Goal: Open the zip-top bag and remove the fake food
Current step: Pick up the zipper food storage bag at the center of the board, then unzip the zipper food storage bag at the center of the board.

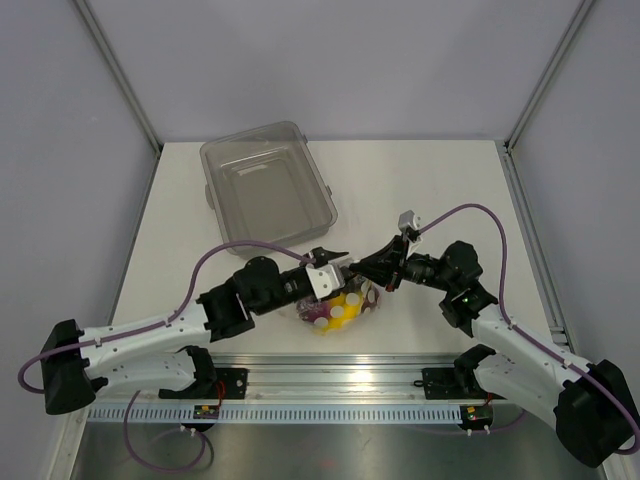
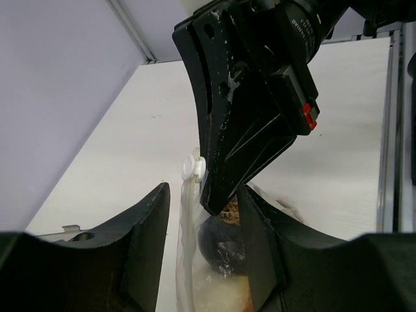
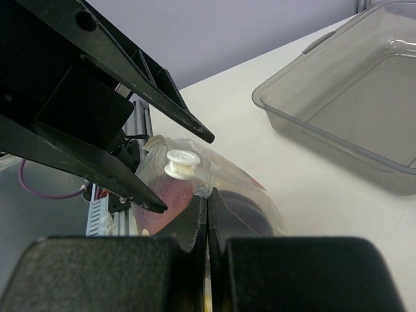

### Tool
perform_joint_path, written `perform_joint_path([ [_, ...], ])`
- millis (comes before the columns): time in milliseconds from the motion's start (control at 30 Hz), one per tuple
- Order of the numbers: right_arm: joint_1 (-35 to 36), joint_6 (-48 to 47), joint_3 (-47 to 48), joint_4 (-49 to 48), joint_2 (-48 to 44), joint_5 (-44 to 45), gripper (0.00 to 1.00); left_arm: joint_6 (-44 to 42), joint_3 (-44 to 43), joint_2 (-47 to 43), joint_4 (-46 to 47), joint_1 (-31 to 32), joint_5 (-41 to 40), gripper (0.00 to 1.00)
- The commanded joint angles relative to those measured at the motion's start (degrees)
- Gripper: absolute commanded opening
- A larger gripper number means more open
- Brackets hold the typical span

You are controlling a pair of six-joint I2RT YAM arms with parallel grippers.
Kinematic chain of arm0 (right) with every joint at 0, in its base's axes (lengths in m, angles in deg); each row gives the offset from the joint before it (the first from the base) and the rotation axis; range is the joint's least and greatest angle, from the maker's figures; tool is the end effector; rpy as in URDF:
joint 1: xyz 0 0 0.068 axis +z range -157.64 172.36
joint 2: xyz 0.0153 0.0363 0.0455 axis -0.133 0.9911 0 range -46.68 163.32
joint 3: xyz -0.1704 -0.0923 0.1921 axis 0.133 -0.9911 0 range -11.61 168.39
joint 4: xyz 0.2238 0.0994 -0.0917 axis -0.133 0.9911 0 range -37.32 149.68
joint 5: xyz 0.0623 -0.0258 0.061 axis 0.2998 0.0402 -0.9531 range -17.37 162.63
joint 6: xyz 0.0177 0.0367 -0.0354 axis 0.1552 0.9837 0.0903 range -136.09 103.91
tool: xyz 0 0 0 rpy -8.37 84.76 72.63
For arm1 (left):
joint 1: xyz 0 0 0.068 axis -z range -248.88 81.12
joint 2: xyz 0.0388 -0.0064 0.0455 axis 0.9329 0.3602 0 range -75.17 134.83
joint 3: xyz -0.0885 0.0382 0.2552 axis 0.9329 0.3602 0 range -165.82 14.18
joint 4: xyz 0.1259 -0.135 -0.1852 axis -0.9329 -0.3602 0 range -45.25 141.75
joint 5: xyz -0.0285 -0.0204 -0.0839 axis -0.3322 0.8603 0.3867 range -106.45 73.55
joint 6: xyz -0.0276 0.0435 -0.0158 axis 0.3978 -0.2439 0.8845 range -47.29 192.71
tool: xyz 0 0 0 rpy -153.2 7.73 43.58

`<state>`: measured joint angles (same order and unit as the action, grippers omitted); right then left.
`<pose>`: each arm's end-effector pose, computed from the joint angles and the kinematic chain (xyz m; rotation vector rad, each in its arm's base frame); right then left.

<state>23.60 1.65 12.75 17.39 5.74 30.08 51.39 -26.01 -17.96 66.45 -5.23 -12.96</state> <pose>0.1610 0.1259 0.2730 -0.8159 1.3801 1.2094 0.1038 -0.2145 0.3167 1.1473 1.1812 -0.6176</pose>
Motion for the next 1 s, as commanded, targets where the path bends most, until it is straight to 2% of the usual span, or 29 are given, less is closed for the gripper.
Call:
perform_joint_path([
  [0, 0.4, 0.9, 3.2, -1.9, -0.1, 0.7, 0.0, -4.8, -2.9, 0.8, 4.1, 1.8, -7.3, 0.49],
  [100, 0.4, 0.8, 3.0, -2.1, -0.2, 0.4, 0.01, -6.8, -2.5, 0.9, 5.5, 2.7, -9.3, 0.49],
  [300, 0.4, 0.7, 3.0, -2.2, 0.0, 0.3, 0.0, -9.5, -1.8, 0.8, 8.4, 2.9, -7.8, 0.49],
  [467, 0.3, 0.7, 3.0, -2.3, 0.1, 0.0, 0.0, -10.9, -3.4, 1.8, 6.5, 2.8, -4.1, 0.47],
  [800, 0.3, 0.5, 2.8, -2.3, -0.4, -0.1, 0.01, -11.5, -4.5, 4.0, 4.6, 2.8, -2.6, 0.43],
  [867, 0.4, 0.5, 2.8, -2.4, -0.5, -0.3, 0.01, -11.5, -4.8, 4.3, 4.5, 2.9, -2.9, 0.41],
  [900, 0.4, 0.5, 2.7, -2.4, -0.6, -0.3, 0.01, -11.9, -4.7, 4.4, 4.9, 2.8, -3.1, 0.35],
  [967, 0.3, 0.5, 2.6, -2.5, -0.7, -0.3, 0.01, -11.9, -3.9, 4.1, 5.8, 2.8, -3.2, 0.31],
])
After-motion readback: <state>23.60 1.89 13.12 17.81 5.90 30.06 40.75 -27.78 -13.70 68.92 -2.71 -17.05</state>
